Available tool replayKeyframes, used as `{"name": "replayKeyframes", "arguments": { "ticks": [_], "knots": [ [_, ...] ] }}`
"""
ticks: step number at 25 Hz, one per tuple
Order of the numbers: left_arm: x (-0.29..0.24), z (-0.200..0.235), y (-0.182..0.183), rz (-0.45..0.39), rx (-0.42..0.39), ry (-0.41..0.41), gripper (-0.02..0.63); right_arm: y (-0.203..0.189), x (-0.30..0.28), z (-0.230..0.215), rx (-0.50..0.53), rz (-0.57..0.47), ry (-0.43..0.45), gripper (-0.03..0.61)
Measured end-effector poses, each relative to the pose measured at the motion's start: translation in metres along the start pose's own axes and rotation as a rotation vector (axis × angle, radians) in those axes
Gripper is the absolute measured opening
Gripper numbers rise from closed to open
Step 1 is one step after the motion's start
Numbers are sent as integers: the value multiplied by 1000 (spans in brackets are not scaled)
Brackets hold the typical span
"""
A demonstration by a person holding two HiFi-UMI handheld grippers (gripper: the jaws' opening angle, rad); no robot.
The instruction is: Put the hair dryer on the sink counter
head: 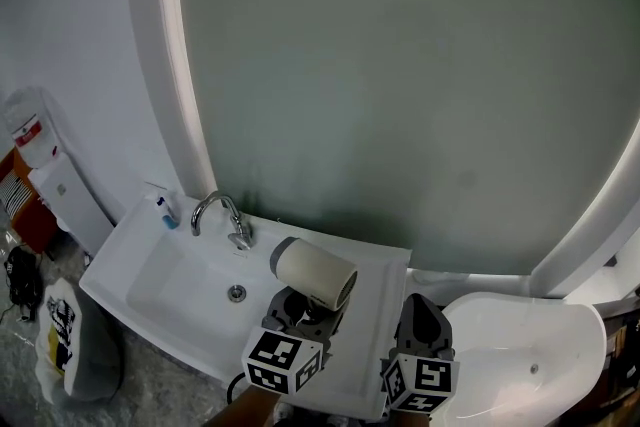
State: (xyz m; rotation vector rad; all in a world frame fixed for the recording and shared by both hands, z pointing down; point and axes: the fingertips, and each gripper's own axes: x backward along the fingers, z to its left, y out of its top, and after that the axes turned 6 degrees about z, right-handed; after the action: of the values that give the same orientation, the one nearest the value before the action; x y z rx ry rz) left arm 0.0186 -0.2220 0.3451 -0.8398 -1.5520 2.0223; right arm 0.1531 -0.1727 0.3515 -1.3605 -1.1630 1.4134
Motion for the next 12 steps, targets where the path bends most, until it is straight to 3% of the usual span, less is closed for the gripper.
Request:
{"name": "replayKeyframes", "arguments": {
  "ticks": [12],
  "knots": [
    [-36,1,-79,157,76,16,206,-70,-29,-9,-21,138,44,21]
  ]
}}
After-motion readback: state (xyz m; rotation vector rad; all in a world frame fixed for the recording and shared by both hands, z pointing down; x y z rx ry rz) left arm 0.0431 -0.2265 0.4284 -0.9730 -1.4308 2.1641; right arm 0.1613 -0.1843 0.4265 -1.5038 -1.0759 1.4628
